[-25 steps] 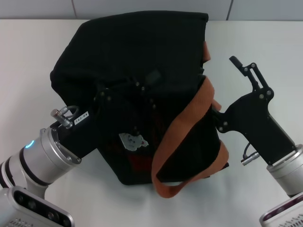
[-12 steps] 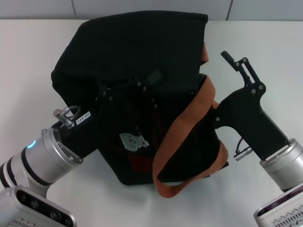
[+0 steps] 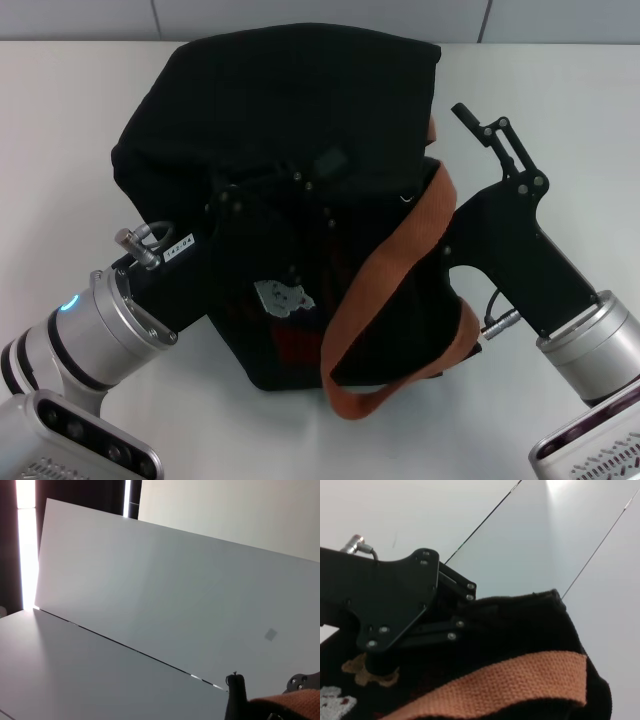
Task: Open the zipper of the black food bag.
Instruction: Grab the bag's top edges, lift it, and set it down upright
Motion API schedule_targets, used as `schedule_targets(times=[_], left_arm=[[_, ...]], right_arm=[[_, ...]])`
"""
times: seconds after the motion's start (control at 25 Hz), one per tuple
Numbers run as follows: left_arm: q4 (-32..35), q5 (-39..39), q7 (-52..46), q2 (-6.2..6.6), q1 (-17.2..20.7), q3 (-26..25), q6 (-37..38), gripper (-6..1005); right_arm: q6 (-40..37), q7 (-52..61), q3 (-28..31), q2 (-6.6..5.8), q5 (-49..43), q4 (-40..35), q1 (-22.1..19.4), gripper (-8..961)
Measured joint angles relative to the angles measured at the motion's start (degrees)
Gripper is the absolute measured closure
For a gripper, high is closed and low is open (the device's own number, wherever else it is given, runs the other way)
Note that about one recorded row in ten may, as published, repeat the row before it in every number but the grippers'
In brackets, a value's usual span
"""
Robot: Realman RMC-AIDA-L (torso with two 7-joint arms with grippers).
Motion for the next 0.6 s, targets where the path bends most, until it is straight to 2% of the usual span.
schedule_targets(times=[0.24, 0.6], left_arm=[[-0.02, 0.01, 0.0, 0.0, -0.12, 0.03, -0.01, 902], [-0.01, 0.0, 0.0, 0.0, -0.16, 0.02, 0.0, 898]], right_arm=[[0.37, -0.06, 0.07, 0.0, 0.01, 0.28, -0.16, 188], [1.42, -0.42, 0.07, 0.0, -0.22, 0.26, -0.06, 369]])
